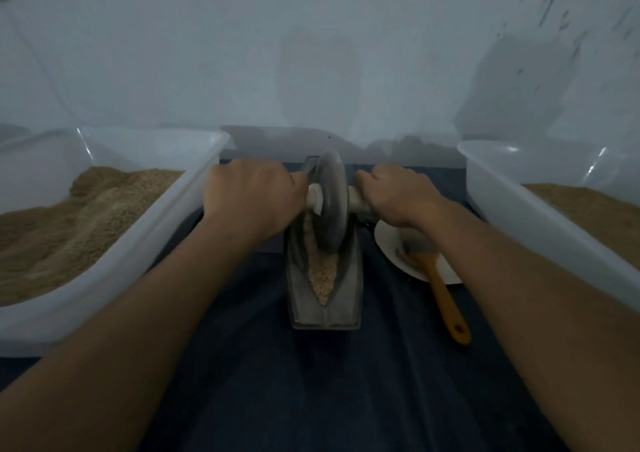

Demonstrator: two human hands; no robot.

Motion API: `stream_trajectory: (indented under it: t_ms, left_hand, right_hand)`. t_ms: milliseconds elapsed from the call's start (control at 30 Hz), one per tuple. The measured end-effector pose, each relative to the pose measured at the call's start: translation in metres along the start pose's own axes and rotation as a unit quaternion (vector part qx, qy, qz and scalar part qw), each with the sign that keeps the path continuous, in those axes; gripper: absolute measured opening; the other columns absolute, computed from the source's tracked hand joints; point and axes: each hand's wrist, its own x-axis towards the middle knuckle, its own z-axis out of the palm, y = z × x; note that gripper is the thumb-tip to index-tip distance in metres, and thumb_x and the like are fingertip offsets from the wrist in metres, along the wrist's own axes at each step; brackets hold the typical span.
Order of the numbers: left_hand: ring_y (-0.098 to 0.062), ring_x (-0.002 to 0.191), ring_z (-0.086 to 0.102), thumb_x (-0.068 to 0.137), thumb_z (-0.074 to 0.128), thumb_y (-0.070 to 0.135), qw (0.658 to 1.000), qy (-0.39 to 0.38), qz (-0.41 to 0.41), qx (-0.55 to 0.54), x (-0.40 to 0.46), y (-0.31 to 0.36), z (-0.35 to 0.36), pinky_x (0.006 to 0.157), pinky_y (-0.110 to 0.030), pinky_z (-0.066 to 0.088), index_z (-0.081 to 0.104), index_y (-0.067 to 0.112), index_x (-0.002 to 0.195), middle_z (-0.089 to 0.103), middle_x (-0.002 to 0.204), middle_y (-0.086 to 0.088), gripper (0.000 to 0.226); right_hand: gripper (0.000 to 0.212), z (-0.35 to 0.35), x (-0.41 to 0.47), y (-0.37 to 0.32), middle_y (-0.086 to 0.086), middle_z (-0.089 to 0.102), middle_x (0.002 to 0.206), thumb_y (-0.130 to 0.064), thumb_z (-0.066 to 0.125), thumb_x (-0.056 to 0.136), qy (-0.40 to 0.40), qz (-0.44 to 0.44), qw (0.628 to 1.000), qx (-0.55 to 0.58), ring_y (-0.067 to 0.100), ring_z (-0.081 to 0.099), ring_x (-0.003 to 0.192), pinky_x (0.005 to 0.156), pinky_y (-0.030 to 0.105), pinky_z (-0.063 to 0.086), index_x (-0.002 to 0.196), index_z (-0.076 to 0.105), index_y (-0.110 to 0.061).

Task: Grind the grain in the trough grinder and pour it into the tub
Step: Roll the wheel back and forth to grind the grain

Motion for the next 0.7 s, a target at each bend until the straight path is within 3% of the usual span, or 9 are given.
stream_trajectory:
  t_ms: [133, 233, 300, 367, 433, 500, 567, 633, 700]
  left_hand:
    - [-0.038, 0.112, 0.063, 0.107, 0.030, 0.031, 0.998, -0.051, -0.013, -0.041, 0.030, -0.005, 0.015, 0.075, -0.041, 0.032, 0.061, 0.024, 0.123, 0.065, 0.123, -0.011, 0.036]
    - [-0.035, 0.122, 0.057, 0.105, 0.025, 0.039, 0.988, -0.096, -0.073, -0.100, 0.053, -0.008, 0.022, 0.082, -0.043, 0.028, 0.061, 0.024, 0.128, 0.059, 0.138, -0.011, 0.045]
    - [-0.035, 0.124, 0.055, 0.104, 0.025, 0.042, 0.983, -0.113, -0.092, -0.111, 0.066, -0.009, 0.027, 0.085, -0.043, 0.031, 0.060, 0.021, 0.128, 0.057, 0.141, -0.011, 0.048]
    - [-0.035, 0.123, 0.056, 0.102, 0.025, 0.046, 0.979, -0.122, -0.105, -0.127, 0.073, -0.012, 0.031, 0.085, -0.044, 0.032, 0.060, 0.019, 0.128, 0.058, 0.141, -0.013, 0.052]
    - [-0.037, 0.120, 0.057, 0.103, 0.025, 0.045, 0.980, -0.120, -0.093, -0.130, 0.070, -0.015, 0.030, 0.084, -0.045, 0.035, 0.060, 0.020, 0.127, 0.059, 0.138, -0.014, 0.050]
    - [-0.038, 0.113, 0.062, 0.106, 0.030, 0.036, 0.991, -0.087, -0.038, -0.093, 0.056, -0.014, 0.031, 0.083, -0.045, 0.042, 0.058, 0.022, 0.121, 0.063, 0.129, -0.015, 0.035]
    - [-0.038, 0.099, 0.066, 0.105, 0.039, 0.028, 0.997, -0.036, -0.007, -0.068, 0.033, -0.012, 0.032, 0.069, -0.041, 0.043, 0.054, 0.018, 0.112, 0.066, 0.112, -0.016, 0.019]
    - [-0.036, 0.082, 0.066, 0.100, 0.050, 0.019, 0.997, 0.014, 0.002, -0.081, 0.007, -0.008, 0.029, 0.057, -0.034, 0.036, 0.055, 0.013, 0.101, 0.064, 0.092, -0.016, 0.008]
    - [-0.031, 0.060, 0.061, 0.087, 0.066, 0.010, 0.995, 0.053, 0.011, -0.078, -0.018, -0.006, 0.020, 0.052, -0.029, 0.028, 0.058, 0.008, 0.086, 0.060, 0.072, -0.015, 0.008]
  right_hand:
    - [0.014, -0.005, 0.026, 0.003, 0.019, 0.059, 0.121, -0.019, 0.056, 0.101, -0.065, -0.020, 0.996, 0.062, 0.030, 0.056, 0.102, 0.080, 0.032, 0.034, 0.110, 0.048, -0.014]
    - [0.022, -0.003, 0.041, 0.003, 0.020, 0.062, 0.120, -0.009, 0.061, 0.097, -0.100, 0.028, 0.984, 0.148, 0.026, 0.055, 0.095, 0.078, 0.030, 0.036, 0.118, 0.056, -0.005]
    - [0.023, -0.001, 0.048, 0.004, 0.019, 0.064, 0.106, -0.011, 0.046, 0.103, -0.119, 0.076, 0.969, 0.203, 0.025, 0.058, 0.078, 0.065, 0.031, 0.045, 0.119, 0.058, -0.001]
    - [0.024, -0.003, 0.050, 0.005, 0.021, 0.064, 0.087, -0.007, 0.043, 0.102, -0.128, 0.077, 0.969, 0.199, 0.022, 0.059, 0.054, 0.041, 0.023, 0.041, 0.114, 0.062, 0.003]
    - [0.019, -0.007, 0.049, 0.003, 0.023, 0.066, 0.089, 0.000, 0.052, 0.095, -0.138, 0.054, 0.978, 0.149, 0.024, 0.065, 0.062, 0.044, 0.022, 0.042, 0.110, 0.063, 0.006]
    - [0.015, -0.008, 0.047, 0.001, 0.019, 0.066, 0.104, -0.001, 0.054, 0.095, -0.117, 0.055, 0.985, 0.114, 0.028, 0.064, 0.086, 0.069, 0.029, 0.049, 0.108, 0.061, 0.001]
    - [0.017, -0.009, 0.039, -0.006, 0.005, 0.061, 0.102, -0.017, 0.042, 0.102, -0.056, 0.041, 0.996, 0.058, 0.024, 0.059, 0.092, 0.082, 0.038, 0.048, 0.098, 0.057, -0.010]
    - [0.042, -0.013, 0.026, -0.012, -0.003, 0.050, 0.085, -0.039, 0.017, 0.099, 0.005, 0.062, 0.998, 0.021, 0.022, 0.051, 0.078, 0.068, 0.033, 0.038, 0.086, 0.050, -0.017]
    - [0.060, -0.013, 0.007, -0.020, -0.002, 0.044, 0.070, -0.047, 0.001, 0.084, 0.079, 0.094, 0.992, 0.006, 0.023, 0.046, 0.065, 0.054, 0.029, 0.022, 0.080, 0.052, -0.015]
